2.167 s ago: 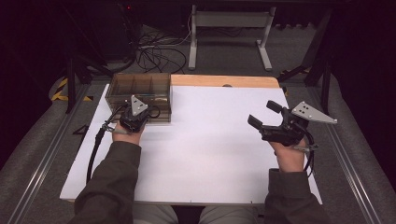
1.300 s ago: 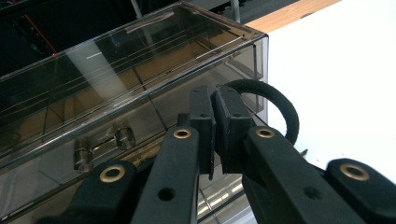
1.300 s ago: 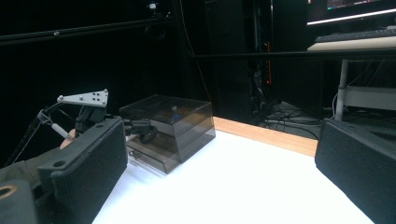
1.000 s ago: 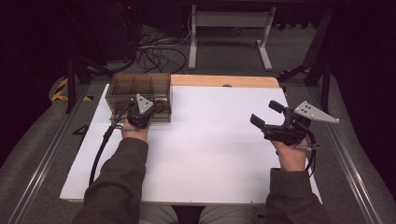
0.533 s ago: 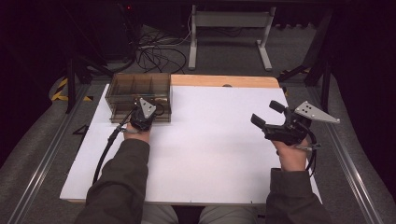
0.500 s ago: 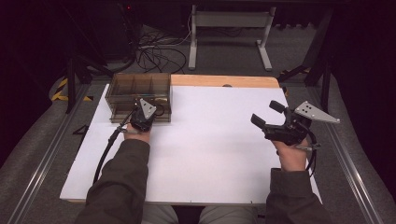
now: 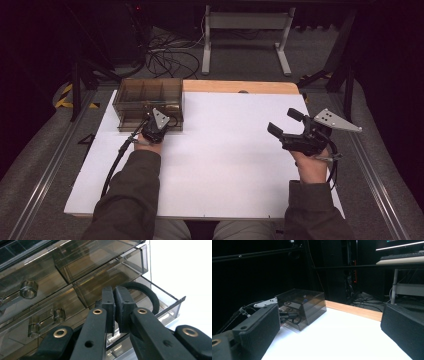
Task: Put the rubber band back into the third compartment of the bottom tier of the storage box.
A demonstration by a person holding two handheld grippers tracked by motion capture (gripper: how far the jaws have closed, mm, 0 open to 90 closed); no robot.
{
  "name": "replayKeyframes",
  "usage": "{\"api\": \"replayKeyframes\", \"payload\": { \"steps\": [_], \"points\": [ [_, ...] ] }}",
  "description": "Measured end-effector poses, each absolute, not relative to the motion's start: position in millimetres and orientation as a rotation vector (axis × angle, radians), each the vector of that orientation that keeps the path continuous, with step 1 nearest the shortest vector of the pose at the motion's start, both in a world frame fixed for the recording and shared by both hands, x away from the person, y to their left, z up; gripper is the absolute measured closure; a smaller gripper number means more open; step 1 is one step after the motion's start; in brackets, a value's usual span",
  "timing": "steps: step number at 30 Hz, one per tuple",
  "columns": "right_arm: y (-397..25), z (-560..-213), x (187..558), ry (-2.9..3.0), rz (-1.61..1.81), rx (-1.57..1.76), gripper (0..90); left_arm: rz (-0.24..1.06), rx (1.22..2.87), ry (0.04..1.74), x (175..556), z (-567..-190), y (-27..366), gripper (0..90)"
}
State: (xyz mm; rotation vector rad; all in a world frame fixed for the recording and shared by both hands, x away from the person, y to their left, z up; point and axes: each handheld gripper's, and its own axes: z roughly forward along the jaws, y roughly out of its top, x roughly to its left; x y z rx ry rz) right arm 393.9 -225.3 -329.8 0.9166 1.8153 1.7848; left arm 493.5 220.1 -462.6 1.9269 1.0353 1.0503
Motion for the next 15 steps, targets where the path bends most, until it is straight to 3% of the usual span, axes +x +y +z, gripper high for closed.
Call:
{"api": "replayKeyframes", "payload": {
  "steps": [15],
  "points": [
    [-224.6,-329.6,392.5,1.819,1.784,0.91,3.1,1.043,2.0,1.023,496.9,-464.3,215.2,85.5]
  ]
}}
